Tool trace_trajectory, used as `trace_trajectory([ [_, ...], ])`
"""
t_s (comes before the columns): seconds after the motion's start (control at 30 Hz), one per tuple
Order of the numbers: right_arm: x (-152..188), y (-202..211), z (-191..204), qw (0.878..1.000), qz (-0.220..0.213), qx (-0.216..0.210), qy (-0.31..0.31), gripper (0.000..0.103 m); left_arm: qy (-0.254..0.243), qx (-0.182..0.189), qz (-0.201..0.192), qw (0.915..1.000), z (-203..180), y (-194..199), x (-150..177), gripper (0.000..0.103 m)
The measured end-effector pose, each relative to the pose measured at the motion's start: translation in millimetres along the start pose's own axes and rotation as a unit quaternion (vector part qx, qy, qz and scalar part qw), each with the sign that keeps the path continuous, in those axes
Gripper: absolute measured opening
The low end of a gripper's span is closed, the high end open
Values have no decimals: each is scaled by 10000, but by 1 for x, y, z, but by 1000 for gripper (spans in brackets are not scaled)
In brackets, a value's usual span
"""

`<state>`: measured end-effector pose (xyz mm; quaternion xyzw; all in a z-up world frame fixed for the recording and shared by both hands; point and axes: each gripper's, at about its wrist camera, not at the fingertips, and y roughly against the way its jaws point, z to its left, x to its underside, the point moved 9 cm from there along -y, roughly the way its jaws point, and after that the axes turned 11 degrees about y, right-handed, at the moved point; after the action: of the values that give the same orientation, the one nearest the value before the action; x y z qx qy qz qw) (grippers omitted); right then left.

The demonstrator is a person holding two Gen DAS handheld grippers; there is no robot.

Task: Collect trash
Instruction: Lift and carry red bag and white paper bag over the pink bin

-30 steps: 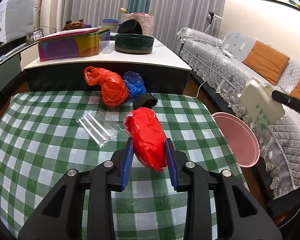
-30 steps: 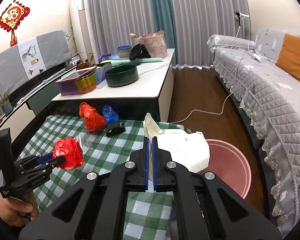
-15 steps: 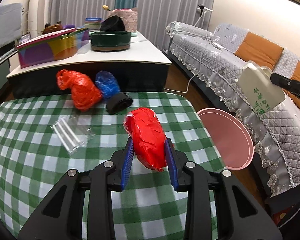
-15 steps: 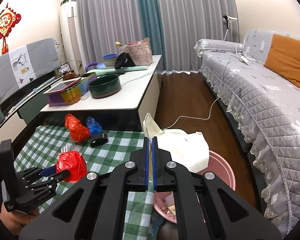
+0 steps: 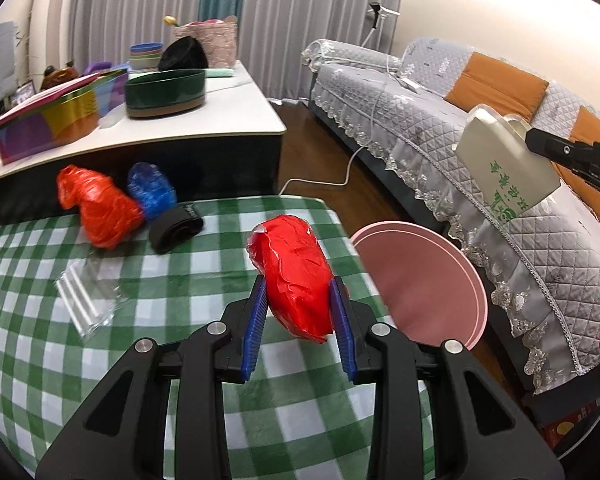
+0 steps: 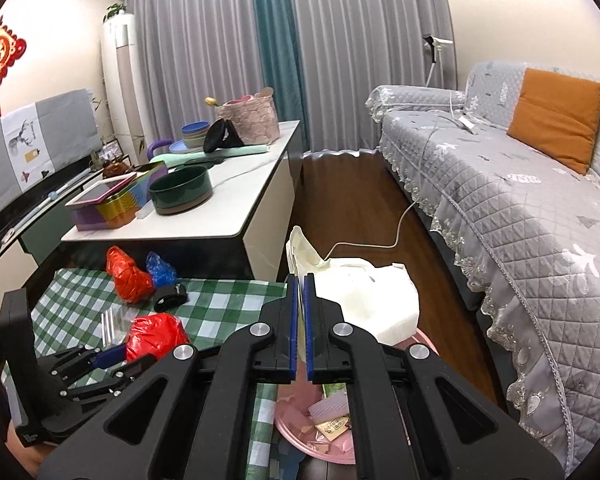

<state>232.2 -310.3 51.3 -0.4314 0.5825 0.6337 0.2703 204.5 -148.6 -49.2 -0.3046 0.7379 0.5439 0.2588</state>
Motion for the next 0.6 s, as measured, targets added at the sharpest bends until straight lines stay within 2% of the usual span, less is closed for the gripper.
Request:
trace_trajectory([
  [0.6, 6, -16, -37, 9993, 181, 159, -270, 3, -406, 431, 113, 9982, -69, -34, -7, 31],
])
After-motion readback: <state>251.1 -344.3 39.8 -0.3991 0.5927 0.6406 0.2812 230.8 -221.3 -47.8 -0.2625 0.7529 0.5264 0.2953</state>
